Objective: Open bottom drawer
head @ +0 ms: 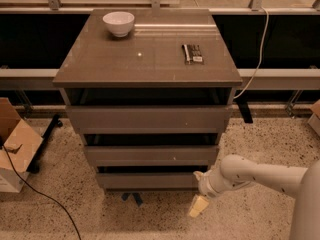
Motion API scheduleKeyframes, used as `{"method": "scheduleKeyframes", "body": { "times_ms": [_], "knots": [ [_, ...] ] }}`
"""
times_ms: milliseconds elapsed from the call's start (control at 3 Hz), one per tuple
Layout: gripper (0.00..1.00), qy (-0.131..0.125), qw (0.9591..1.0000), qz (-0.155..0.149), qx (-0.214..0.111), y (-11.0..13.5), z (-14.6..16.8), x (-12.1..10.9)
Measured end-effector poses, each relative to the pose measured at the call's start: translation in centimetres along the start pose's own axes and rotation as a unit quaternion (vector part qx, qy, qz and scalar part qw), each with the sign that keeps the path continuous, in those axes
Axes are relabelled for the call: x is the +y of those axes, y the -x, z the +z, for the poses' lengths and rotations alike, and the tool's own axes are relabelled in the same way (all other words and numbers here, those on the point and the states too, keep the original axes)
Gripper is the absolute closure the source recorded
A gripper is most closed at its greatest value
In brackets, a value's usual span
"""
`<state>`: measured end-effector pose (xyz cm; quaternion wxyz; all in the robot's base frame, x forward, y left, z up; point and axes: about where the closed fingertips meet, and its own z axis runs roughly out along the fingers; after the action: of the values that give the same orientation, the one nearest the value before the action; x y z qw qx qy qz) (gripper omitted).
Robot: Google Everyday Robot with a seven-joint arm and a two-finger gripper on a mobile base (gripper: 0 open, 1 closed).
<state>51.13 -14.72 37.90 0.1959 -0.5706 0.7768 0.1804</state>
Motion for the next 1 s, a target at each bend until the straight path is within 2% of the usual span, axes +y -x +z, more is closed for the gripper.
{"method": "scheduleKeyframes", "body": {
  "times_ms": [333, 667, 1000],
  "knots": [
    [0.0, 0.016, 0.9996, 0.022, -0.003, -2.2, 3.4, -1.7],
    [0.0, 0.032, 0.9991, 0.028, -0.005, -3.7, 5.4, -3.9],
    [0.0, 0.032, 0.9991, 0.029, -0.005, -3.8, 5.5, -4.0]
  ]
}}
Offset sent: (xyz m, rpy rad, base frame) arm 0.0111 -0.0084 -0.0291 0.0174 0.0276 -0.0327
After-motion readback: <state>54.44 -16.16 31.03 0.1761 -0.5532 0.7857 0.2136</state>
